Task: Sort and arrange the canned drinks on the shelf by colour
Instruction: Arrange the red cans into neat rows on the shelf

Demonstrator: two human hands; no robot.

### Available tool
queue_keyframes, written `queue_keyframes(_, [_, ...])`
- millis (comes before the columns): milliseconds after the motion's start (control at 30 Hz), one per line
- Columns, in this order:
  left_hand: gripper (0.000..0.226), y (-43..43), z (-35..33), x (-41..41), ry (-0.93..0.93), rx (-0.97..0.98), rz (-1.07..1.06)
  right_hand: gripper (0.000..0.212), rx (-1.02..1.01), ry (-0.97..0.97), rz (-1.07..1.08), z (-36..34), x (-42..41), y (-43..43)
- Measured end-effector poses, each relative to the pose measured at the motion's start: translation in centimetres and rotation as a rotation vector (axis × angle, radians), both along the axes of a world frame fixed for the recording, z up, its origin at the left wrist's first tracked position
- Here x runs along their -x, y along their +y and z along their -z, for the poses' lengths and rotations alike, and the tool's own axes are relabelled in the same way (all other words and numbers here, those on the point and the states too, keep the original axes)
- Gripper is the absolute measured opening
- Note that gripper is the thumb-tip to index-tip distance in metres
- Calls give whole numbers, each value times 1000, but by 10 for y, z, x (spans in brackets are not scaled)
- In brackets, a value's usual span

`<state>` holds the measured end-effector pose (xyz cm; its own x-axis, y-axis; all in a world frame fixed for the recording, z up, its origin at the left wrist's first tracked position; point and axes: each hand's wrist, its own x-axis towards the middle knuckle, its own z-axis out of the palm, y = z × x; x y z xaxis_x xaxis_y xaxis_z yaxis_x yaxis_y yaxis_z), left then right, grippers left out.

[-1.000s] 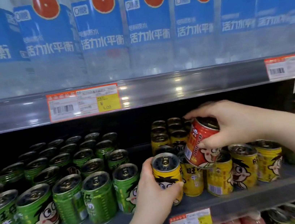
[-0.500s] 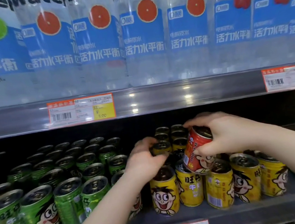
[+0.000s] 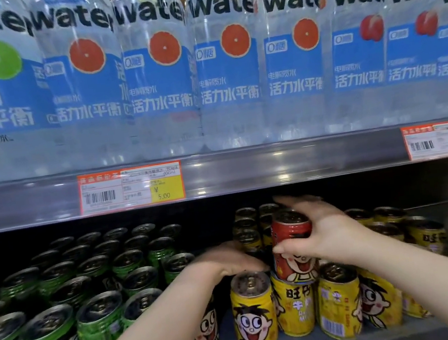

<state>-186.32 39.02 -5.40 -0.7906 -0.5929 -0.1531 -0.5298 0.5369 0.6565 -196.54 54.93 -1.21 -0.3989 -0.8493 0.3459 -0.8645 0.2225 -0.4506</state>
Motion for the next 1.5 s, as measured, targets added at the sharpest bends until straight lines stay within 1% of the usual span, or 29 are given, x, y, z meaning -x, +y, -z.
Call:
queue_keyframes(100, [51, 1, 3, 2, 34, -2, -46, 102, 93, -156, 50, 17, -2, 5])
queue_keyframes(167, [51, 2, 6, 4, 60, 10, -100, 105, 132, -197, 67, 28, -4, 6])
queue_keyframes(233, [37, 3, 6, 5, 108, 56, -136, 106, 182, -213, 71, 35, -6, 4])
queue_keyframes(300, [24, 3, 0, 3, 212, 88, -199, 100, 228, -272, 52, 36, -7, 2])
queue_keyframes(433, [23, 6, -22, -18, 505, 64, -350, 80, 271, -343, 5, 31, -6, 0])
queue_keyframes(533, [27, 18, -37, -46, 661, 66, -438, 77, 287, -354, -33, 24, -11, -3])
queue_keyframes(633, [17, 27, -40, -80, 820, 49, -516, 76, 286, -357, -105, 14, -26, -11])
queue_keyframes(700, [18, 34, -37, -109, 886, 72, -577, 76, 280, -352, -178, 9, -43, -19])
queue_keyframes(800, [24, 46, -30, -156, 893, 137, -675, 79, 266, -366, -309, 7, -74, -34])
queue_keyframes(867, [35, 51, -22, -186, 865, 162, -746, 80, 244, -379, -389, 10, -99, -45])
queue_keyframes(900, [36, 53, -18, -202, 846, 164, -777, 79, 237, -383, -426, 12, -113, -52])
queue_keyframes(967, [22, 53, -9, -234, 812, 167, -830, 75, 227, -399, -493, 17, -144, -64])
queue_keyframes(1100, [21, 51, 5, -307, 766, 202, -948, 72, 181, -406, -625, 26, -209, -87])
queue_keyframes(1167, [25, 49, 12, -344, 763, 191, -998, 74, 150, -404, -665, 28, -243, -99])
queue_keyframes(1267, [26, 42, 20, -401, 739, 166, -1046, 83, 133, -419, -701, 31, -299, -118])
queue_keyframes(1367, [46, 34, 22, -459, 704, 180, -1081, 90, 107, -457, -736, 31, -358, -140])
queue_keyframes(1433, [47, 28, 24, -497, 702, 179, -1088, 89, 94, -470, -748, 32, -394, -157])
queue_keyframes(1500, [51, 19, 25, -530, 712, 162, -1096, 84, 105, -473, -741, 33, -427, -173])
